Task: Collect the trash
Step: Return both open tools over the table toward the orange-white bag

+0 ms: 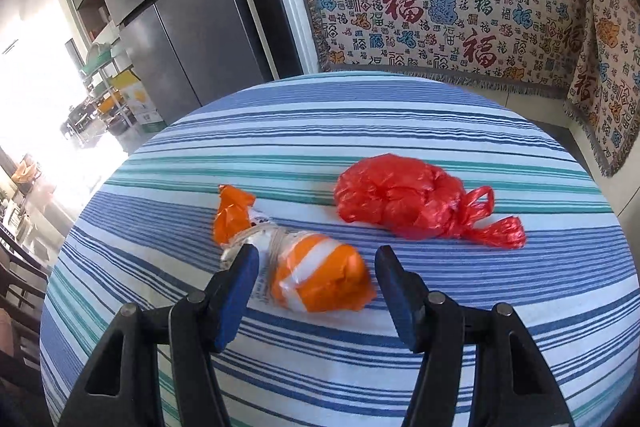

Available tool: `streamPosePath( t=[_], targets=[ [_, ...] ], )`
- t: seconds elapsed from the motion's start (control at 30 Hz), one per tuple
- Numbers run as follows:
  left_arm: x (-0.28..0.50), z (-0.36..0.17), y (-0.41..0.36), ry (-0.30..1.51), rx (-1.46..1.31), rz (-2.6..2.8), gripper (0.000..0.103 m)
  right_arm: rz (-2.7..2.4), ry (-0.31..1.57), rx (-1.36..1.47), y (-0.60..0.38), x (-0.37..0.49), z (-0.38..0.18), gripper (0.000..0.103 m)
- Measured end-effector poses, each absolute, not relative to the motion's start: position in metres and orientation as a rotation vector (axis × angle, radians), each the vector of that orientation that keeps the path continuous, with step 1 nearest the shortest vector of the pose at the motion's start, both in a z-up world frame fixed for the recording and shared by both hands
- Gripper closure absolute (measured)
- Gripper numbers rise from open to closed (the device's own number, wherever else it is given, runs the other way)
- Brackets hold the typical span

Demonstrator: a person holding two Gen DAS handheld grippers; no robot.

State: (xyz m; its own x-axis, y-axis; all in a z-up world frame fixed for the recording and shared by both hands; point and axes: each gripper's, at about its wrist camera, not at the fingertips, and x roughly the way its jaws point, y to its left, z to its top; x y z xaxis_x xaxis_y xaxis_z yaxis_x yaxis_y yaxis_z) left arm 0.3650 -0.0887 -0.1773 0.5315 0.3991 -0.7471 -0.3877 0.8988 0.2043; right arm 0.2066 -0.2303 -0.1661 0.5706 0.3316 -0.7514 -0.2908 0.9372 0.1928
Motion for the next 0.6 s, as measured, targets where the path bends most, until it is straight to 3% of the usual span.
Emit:
streamPosePath(
  t=[0.43,0.6],
  targets=[
    [0.272,-0.169,0.046,0.95,-0.091,0.243,0.039,0.357,0.891,-0.011,-0.222,0.205,-0.169,0.017],
    [0.275,-0.163,0.047,0.937,-0.173,0.044,0.035,0.344,0.899,-0.069,-0.213,0.208,-0.171,0.016]
  ],
)
